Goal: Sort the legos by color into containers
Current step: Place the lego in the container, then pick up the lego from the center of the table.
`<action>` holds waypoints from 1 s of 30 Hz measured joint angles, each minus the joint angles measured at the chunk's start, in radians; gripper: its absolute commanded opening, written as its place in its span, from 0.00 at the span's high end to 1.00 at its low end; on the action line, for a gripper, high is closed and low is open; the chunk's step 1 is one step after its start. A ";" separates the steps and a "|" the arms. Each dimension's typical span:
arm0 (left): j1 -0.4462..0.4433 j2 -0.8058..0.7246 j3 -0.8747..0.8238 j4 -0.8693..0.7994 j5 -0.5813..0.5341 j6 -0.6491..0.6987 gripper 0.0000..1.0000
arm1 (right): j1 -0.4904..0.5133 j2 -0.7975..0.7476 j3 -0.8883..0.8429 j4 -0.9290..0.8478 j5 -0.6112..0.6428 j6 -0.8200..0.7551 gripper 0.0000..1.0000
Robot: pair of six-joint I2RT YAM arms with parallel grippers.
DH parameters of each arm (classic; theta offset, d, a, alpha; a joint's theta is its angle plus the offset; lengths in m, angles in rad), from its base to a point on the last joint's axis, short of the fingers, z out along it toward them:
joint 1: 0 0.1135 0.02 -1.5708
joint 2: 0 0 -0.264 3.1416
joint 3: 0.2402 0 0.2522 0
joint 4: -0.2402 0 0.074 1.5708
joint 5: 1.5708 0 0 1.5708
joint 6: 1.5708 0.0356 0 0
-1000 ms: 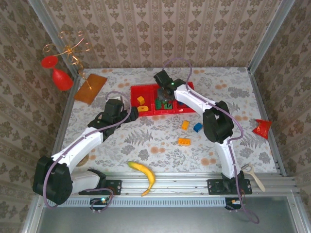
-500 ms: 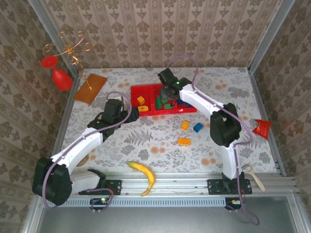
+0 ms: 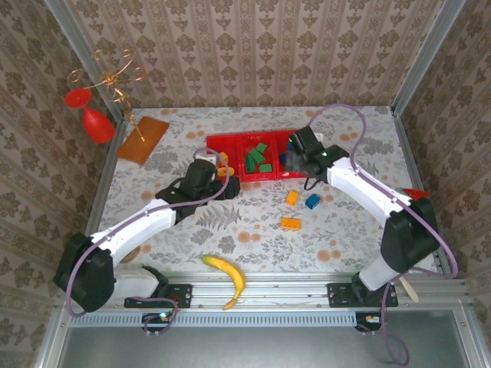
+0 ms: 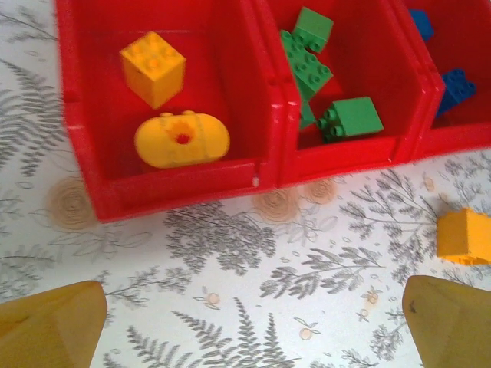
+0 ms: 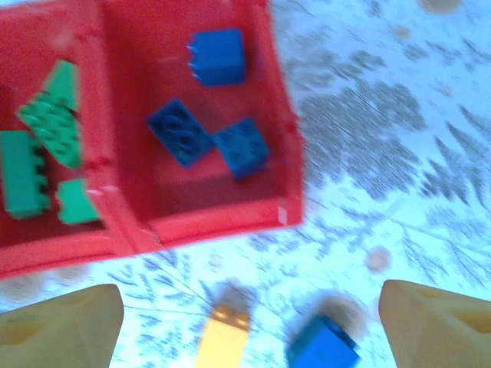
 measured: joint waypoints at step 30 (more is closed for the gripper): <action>-0.256 0.551 0.451 -0.002 0.049 0.022 0.24 | -0.136 -0.373 -0.352 -0.045 0.124 0.163 0.00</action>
